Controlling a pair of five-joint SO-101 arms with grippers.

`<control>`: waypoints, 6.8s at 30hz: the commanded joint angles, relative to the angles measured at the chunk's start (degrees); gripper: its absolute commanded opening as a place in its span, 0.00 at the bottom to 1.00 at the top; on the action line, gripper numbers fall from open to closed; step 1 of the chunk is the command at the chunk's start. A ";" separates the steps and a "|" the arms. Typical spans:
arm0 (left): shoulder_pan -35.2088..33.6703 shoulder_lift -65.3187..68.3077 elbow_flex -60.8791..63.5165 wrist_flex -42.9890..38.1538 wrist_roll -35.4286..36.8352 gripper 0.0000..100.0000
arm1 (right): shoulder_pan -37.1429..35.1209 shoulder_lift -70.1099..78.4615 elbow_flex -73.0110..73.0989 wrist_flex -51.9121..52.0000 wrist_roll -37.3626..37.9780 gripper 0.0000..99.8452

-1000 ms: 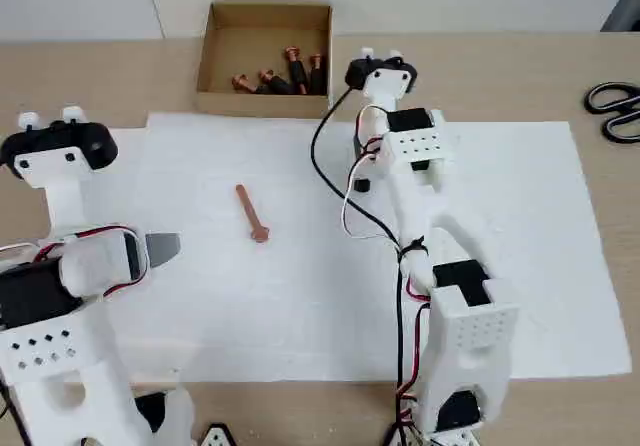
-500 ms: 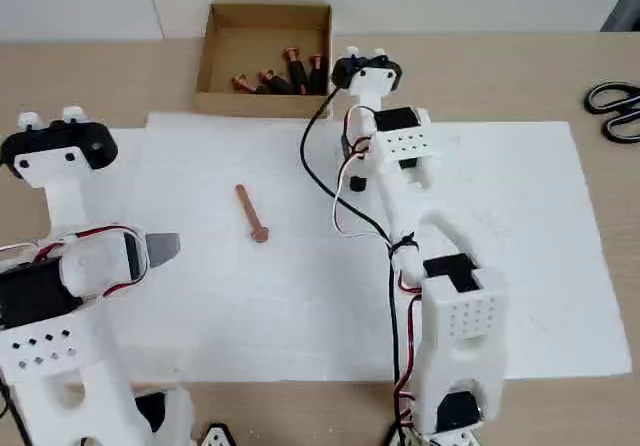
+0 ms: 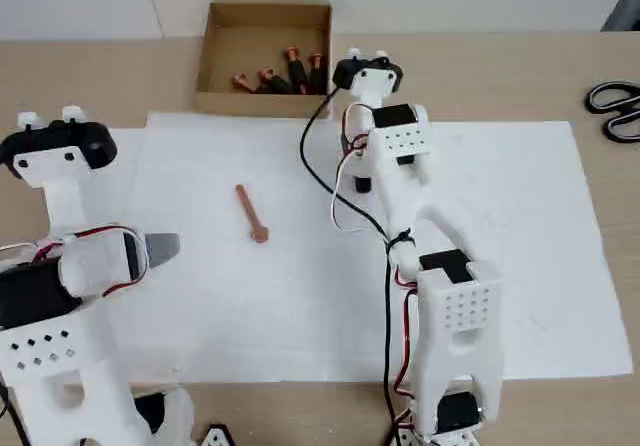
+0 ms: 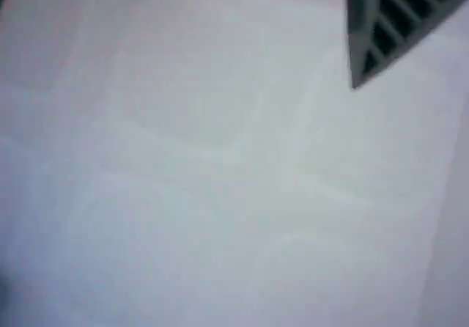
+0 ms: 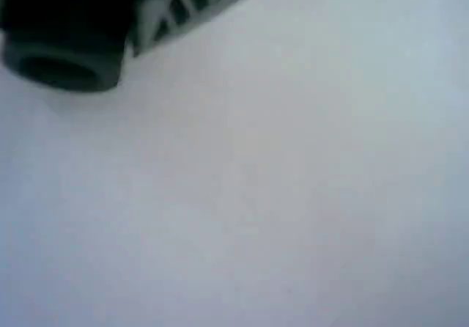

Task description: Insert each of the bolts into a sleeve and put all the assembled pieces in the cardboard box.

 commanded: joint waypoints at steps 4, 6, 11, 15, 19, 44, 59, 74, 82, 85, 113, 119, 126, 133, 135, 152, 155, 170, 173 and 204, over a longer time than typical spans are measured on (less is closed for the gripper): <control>0.00 -0.62 -0.13 0.26 -0.35 0.30 | -0.40 0.22 -0.26 2.42 -0.62 0.10; 0.00 -0.62 -0.13 0.26 -0.35 0.30 | -0.40 0.40 -0.18 2.42 -0.53 0.10; 0.00 -0.62 -0.13 0.26 -0.35 0.30 | -0.40 3.56 -0.26 2.51 -0.53 0.12; 0.00 -0.62 -0.13 0.26 -0.35 0.30 | -0.31 4.18 -0.26 2.68 -0.53 0.17; 0.00 -0.62 -0.13 0.26 -0.35 0.30 | -0.40 4.18 -1.41 4.35 -0.44 0.17; 0.00 -0.62 -0.04 0.26 -0.44 0.30 | -0.04 3.82 -19.60 27.56 1.85 0.01; 0.00 -0.62 -0.04 0.26 -0.44 0.30 | -0.04 10.68 -18.29 28.18 1.85 0.10; 0.00 -0.53 -0.04 0.26 -0.44 0.30 | 0.04 10.95 -19.08 29.85 1.93 0.13; 0.00 -0.53 -0.04 0.26 -0.44 0.30 | 0.04 10.95 -19.08 30.02 1.93 0.19; 0.00 -0.53 -0.04 0.26 -0.44 0.30 | 0.04 10.95 -19.08 30.02 1.93 0.19; 2.46 11.08 -1.36 0.00 -3.87 0.30 | 2.95 -10.24 -24.70 31.43 9.41 0.00; 8.62 31.65 -14.55 -0.09 -3.78 0.30 | 7.60 -16.22 -17.67 31.25 9.32 0.00; 16.79 50.81 -27.56 -2.81 3.78 0.30 | 10.95 -19.91 -13.89 31.16 9.32 0.00; 22.51 65.05 -33.27 -5.01 12.57 0.30 | 11.56 -20.00 -13.89 31.16 9.32 0.00; 22.77 67.78 -34.59 -5.01 14.51 0.30 | 11.47 -19.91 -13.89 31.08 9.32 0.00; 22.86 74.20 -35.38 -7.03 14.86 0.12 | 11.30 -19.65 -13.89 30.81 9.32 0.00; 24.26 74.11 -35.38 -6.95 13.10 0.07 | 11.30 -19.65 -13.89 30.81 9.32 0.00; 28.13 73.49 -44.70 0.88 4.75 0.01 | 11.47 -19.65 -13.89 30.81 9.32 0.00; 26.90 72.97 -52.35 1.67 -0.26 0.01 | 11.47 -19.65 -13.89 30.81 9.32 0.00; 23.38 72.79 -44.44 -3.96 -100.31 0.01 | 11.30 -19.47 -13.80 30.64 9.32 0.00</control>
